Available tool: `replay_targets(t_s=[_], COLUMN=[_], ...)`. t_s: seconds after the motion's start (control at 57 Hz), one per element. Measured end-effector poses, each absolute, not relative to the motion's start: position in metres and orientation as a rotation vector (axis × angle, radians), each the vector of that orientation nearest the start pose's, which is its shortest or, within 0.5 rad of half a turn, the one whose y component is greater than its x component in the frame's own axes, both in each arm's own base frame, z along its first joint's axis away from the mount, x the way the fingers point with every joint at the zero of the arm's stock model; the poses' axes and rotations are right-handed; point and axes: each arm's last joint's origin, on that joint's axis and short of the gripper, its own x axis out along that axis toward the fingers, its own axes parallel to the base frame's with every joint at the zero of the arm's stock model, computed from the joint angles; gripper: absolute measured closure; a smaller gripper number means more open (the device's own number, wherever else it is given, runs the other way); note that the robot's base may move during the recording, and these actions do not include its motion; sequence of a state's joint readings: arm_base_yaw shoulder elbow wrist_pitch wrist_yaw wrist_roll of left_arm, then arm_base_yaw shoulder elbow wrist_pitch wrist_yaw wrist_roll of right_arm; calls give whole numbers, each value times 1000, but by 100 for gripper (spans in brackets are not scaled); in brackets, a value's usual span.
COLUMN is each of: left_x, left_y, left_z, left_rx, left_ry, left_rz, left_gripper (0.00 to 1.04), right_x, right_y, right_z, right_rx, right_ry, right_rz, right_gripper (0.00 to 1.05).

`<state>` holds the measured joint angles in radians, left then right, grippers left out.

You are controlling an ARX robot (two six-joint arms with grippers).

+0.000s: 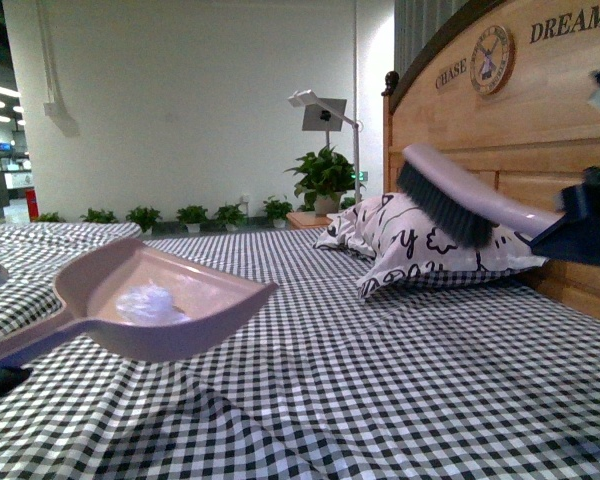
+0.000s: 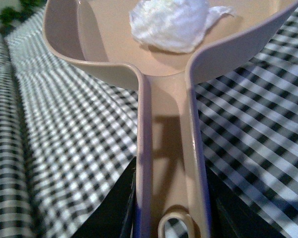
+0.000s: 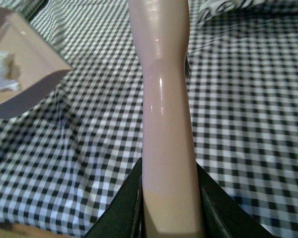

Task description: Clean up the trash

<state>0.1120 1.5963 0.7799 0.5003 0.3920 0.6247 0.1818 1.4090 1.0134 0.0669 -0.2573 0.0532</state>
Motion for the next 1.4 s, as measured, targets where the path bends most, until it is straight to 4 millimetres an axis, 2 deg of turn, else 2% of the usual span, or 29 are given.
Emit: replay_targets(t_s=[0.105,0.299,0.421,0.597,0.773,0.896,1.124,1.405], left_x=[315,286,264,222,186,162,143,125], left_y=[27,23,17,9,6,-1,-10,-12], left_z=[223,245,262,288,305,308,303,302], left_rx=[543,572,580,543,495,467,424,352], left_ry=[116,9,-50,-133,-197,-231,-240,-253], left_rz=[-224,-89,-37,-38,-22,-24,-45,-22], left_gripper=[77,77,77,77,77,77,77,77], right_x=[289,248,220,178,143,120,97,101], right_y=[31,11,4,-7,-7,-3,5,7], right_z=[314,340,360,382,394,395,397,386], right_rx=[183,273,302,342,371,391,398,417], right_ry=[266,185,120,31,-21,-38,-75,-50], right_rz=[315,304,318,340,360,365,368,284], right_gripper=[83,83,83,83,83,83,83,83])
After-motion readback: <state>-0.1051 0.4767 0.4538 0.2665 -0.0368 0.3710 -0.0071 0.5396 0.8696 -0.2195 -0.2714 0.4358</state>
